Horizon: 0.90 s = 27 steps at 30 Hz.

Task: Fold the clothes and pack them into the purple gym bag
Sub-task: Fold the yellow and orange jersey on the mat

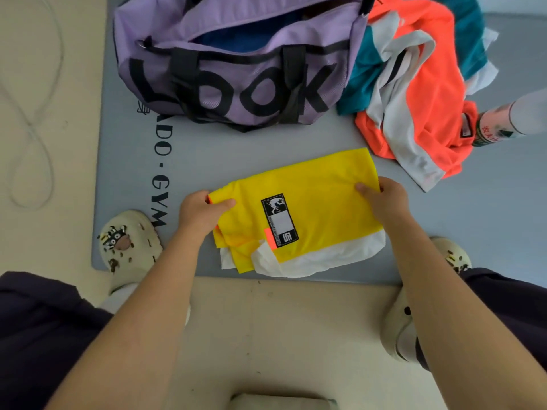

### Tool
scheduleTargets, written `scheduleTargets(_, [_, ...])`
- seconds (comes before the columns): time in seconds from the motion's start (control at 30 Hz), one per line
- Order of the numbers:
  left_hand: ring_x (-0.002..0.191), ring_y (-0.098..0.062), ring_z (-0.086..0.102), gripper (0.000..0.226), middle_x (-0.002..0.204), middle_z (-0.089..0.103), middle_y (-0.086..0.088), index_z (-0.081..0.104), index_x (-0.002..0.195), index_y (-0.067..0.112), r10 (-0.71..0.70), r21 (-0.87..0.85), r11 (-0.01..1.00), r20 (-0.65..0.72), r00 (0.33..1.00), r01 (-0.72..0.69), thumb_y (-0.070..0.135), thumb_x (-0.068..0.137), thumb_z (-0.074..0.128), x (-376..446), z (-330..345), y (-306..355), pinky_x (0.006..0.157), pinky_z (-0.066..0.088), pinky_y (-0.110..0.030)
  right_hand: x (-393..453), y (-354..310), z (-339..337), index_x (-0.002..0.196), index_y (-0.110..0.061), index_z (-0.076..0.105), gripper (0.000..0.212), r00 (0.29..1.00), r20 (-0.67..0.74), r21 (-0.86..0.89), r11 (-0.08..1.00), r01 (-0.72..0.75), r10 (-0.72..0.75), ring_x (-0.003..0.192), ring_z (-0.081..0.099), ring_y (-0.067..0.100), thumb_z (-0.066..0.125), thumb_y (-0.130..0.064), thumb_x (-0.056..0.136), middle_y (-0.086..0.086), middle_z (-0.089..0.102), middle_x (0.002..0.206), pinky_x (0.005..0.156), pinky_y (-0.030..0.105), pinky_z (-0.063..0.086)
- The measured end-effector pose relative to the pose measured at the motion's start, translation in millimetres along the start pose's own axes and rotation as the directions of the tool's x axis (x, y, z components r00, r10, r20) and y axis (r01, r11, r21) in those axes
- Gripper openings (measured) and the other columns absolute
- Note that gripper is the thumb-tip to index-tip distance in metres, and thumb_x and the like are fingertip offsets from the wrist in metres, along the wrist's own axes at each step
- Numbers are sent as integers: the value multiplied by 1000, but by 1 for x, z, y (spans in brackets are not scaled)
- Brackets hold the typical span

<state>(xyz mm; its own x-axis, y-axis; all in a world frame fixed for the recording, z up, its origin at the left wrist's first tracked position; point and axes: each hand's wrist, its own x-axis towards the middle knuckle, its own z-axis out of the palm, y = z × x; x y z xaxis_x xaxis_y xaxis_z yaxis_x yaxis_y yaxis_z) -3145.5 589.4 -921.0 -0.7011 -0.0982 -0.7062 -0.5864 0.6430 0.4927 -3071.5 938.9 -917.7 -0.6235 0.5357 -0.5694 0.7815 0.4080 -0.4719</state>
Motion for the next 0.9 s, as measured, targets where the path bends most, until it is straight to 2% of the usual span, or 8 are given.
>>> scheduleTargets(0.1, [94,-31,65,36,101,70,-17,67,100,1,64,-159,986,63,996,-53,36,93,63,3,-3,13,83,51,-43,-2,4,0,92,-6,57,30,990,-144,11,1000,-7,9,79,50,27,68,-33,88,11,54,85,65,32,33])
scheduleTargets(0.17, [86,-24,59,38,95,65,-13,62,99,4,84,-189,978,-44,995,-91,40,97,54,8,-3,21,78,47,-40,-4,7,-2,95,-13,54,30,986,-166,2,1000,-23,23,81,51,21,72,-35,85,4,55,91,64,29,34])
scheduleTargets(0.23, [78,-18,54,39,87,59,-7,59,90,12,37,-215,975,-124,992,-63,50,96,50,12,-1,24,72,42,-35,-5,10,-2,87,-15,52,32,993,-106,-29,998,-57,54,78,51,20,74,-38,83,2,55,84,56,30,32])
scheduleTargets(0.37, [80,-12,62,29,85,67,7,67,83,24,-81,-246,967,-40,996,69,53,82,70,4,6,8,69,47,-29,-8,15,-2,60,-15,38,50,995,52,-113,990,-81,87,64,44,25,73,-43,83,5,41,59,50,33,26])
scheduleTargets(0.57, [90,-20,62,9,93,65,4,62,93,24,-36,-167,985,-10,999,34,33,95,60,-10,22,-18,71,46,-31,-18,20,-3,79,-6,58,36,989,125,-95,993,-64,75,61,49,24,69,-39,87,17,55,75,54,33,34])
scheduleTargets(0.7, [85,-18,56,8,94,61,2,59,102,22,93,-61,992,-196,976,-107,27,97,54,-2,16,-1,61,38,-27,-28,23,-2,96,-3,65,36,974,191,-32,992,-118,122,69,58,24,63,-39,92,19,66,92,69,42,53])
scheduleTargets(0.8, [82,-18,53,14,97,58,0,57,102,18,-4,52,998,-314,949,21,13,89,58,-4,3,-5,52,30,-23,-36,27,4,102,-3,65,41,963,216,-26,987,-159,161,79,62,32,65,-42,90,20,66,98,81,48,54])
scheduleTargets(0.9, [79,-19,53,13,98,61,-4,59,103,14,-18,91,994,-435,900,64,19,91,57,-19,-1,-8,49,27,-25,-42,30,9,94,-13,62,32,960,230,-11,987,-163,161,78,57,27,68,-43,87,13,63,94,74,41,49])
